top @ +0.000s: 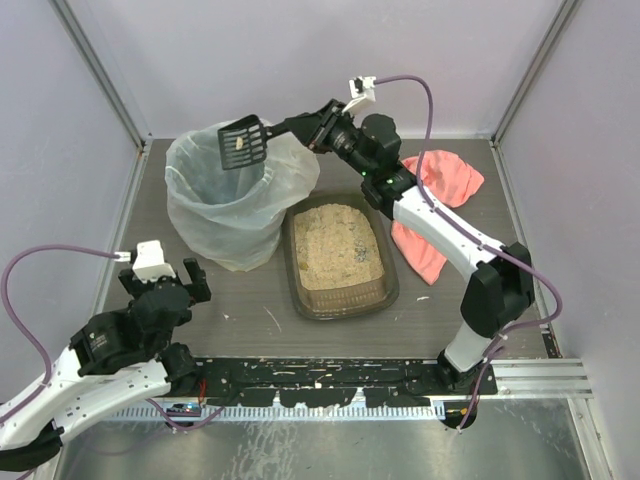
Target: Clean the litter box
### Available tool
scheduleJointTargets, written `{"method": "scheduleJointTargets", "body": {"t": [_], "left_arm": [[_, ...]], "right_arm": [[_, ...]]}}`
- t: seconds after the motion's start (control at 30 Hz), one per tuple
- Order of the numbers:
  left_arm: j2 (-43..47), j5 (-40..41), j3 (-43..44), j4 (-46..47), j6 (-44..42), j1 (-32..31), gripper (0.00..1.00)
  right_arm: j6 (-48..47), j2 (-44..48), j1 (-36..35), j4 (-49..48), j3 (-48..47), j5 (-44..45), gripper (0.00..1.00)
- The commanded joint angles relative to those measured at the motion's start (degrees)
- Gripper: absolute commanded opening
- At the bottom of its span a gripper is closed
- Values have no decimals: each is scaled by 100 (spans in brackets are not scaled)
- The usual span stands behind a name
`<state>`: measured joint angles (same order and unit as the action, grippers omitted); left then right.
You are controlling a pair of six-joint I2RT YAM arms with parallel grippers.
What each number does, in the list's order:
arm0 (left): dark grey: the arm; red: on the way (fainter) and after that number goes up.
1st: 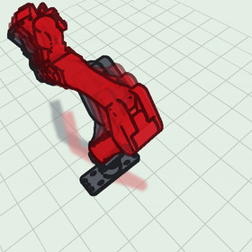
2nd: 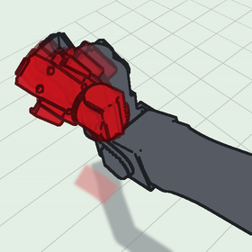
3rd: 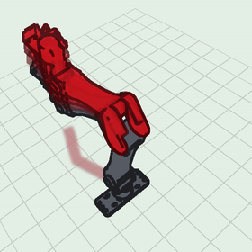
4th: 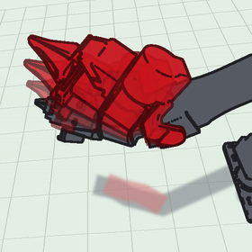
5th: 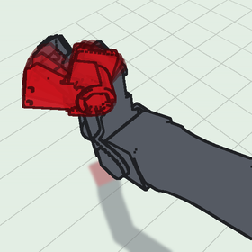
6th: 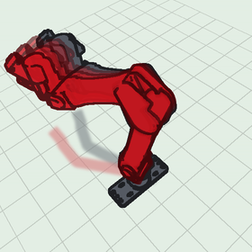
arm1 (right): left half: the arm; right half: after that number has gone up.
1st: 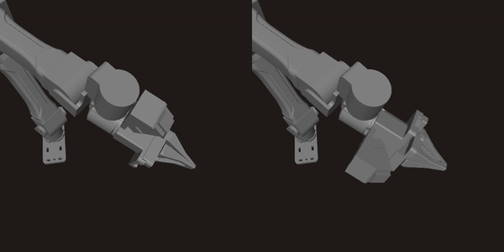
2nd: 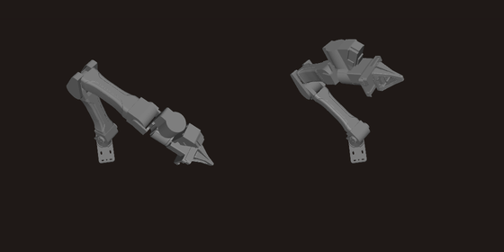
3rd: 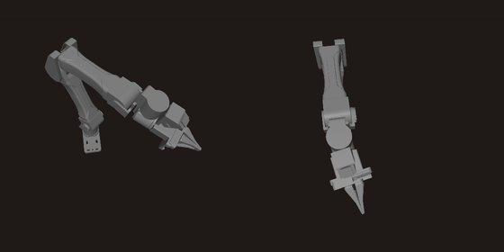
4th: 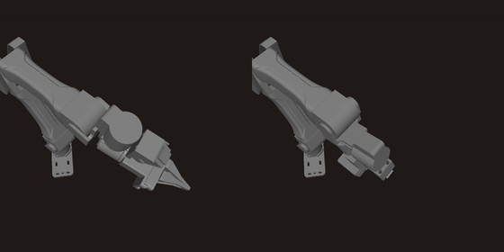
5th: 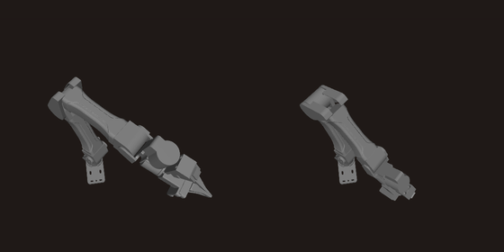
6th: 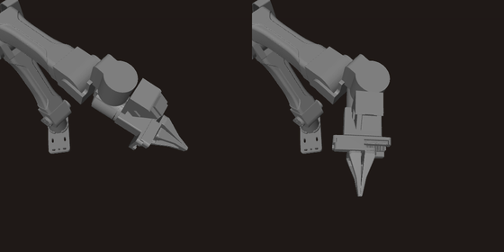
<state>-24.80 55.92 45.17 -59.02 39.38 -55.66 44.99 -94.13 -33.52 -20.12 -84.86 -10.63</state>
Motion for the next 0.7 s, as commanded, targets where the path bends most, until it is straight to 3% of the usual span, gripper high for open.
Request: {"method": "scheduleJointTargets", "body": {"t": [0.0, 0.37, 0.67], "left_arm": [[292, 234, -66, 215, -8, -19, 98], [170, 183, -61, 265, -57, -17, 99], [142, 122, -82, 345, -133, -21, 99]], "right_arm": [[-918, -145, -166, -99, -763, -254, 1], [-3239, -549, -648, 117, -1350, -688, 1], [-4413, -550, -795, 392, -1801, -1247, 1]]}}
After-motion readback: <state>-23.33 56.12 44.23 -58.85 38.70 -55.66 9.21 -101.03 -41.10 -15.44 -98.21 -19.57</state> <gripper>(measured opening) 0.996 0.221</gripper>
